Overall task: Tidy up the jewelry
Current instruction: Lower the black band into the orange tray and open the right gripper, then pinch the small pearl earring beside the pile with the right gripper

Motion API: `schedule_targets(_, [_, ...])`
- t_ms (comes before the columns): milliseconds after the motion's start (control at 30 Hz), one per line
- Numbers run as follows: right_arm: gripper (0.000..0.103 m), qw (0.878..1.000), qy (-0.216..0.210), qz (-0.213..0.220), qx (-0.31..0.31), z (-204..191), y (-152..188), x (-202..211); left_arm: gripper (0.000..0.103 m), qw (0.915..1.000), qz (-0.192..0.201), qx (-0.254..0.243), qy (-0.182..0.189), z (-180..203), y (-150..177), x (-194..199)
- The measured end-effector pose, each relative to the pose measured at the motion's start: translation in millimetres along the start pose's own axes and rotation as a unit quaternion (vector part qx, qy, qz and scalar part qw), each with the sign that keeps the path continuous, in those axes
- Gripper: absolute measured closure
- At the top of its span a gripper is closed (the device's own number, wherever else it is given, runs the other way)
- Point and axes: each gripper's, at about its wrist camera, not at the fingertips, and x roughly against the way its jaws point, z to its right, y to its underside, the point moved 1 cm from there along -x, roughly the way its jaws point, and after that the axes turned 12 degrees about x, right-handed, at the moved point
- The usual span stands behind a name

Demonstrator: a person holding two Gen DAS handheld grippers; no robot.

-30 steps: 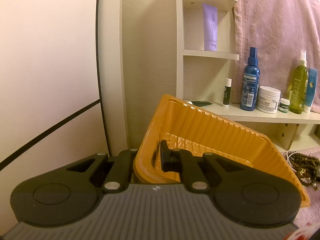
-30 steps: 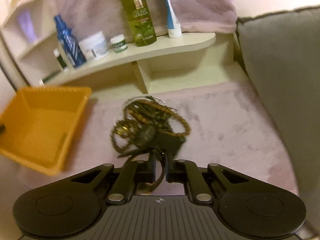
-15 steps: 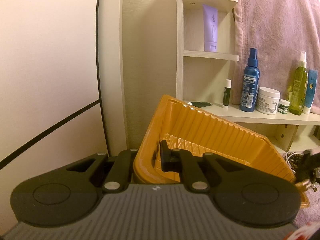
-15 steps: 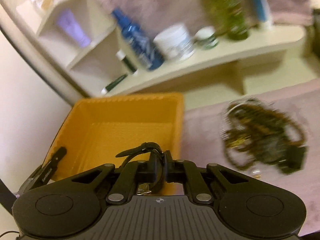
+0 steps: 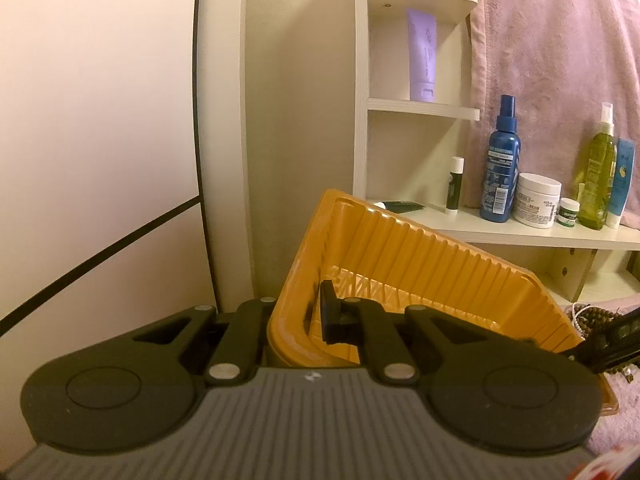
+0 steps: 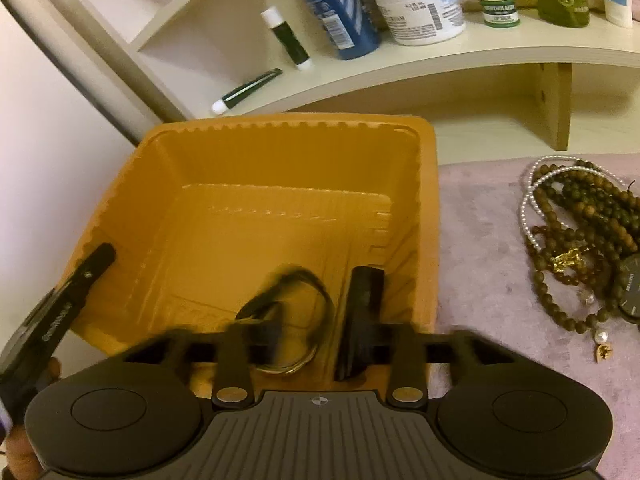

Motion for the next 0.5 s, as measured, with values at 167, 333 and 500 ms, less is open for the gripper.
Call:
schedule_targets(167, [0.047,0.999,0.015,0.029,0.036,0.4,7.1,27.2,0.095,1.0,-0.003,0.002,-0.001,-0.1,0.0,-1.2])
schedule_targets(333, [0.046,0.997,0.03,0.052,0.056,9.5,18.3,60.7,0.095,1.0,-0.003,0.0,-0.001,1.1,-1.1,-3.1])
schedule_targets(500, [0.047,0.991,0.088,0.075,0.066,28.2,38.0,99.7,0.095,1.0,-0.002,-0.002,0.0,1.9,-1.1,-3.7])
